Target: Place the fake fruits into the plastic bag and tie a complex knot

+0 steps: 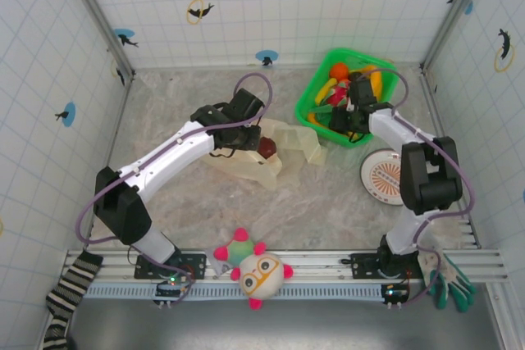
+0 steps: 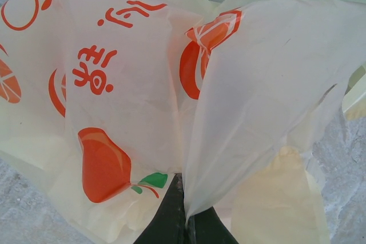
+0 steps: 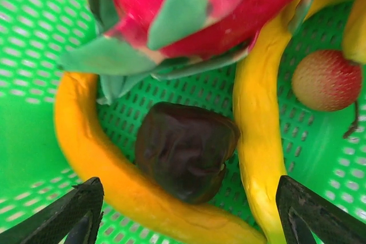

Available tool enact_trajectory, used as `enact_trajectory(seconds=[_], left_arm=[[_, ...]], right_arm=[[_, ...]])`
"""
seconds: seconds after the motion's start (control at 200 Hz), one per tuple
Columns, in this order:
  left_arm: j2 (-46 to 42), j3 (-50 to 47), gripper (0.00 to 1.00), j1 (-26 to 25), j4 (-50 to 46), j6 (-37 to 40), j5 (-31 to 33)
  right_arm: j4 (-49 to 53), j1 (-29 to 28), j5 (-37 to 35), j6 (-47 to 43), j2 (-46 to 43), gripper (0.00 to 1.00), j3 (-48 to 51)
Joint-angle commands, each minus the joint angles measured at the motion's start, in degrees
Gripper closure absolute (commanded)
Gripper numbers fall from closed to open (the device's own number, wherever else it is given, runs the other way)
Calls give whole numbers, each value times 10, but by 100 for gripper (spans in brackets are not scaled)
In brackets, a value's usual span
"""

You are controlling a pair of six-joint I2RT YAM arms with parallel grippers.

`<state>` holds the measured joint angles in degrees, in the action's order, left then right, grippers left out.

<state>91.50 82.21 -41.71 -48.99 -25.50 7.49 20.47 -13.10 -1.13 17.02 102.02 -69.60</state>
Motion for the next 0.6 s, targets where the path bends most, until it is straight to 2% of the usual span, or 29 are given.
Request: enact_trajectory(seconds=[0.0,0.365,0.595], left_arm=[[-19,-2,100,1,-4,6,-1],[-19,-3,100,1,-8,6,5],[-16,-3,100,1,-10,8,7]], right_arm=[[25,4,22,-3,22,19,-31],[33,11,28,0,106,19,-92],[51,9,22,-10,152,24,-120]])
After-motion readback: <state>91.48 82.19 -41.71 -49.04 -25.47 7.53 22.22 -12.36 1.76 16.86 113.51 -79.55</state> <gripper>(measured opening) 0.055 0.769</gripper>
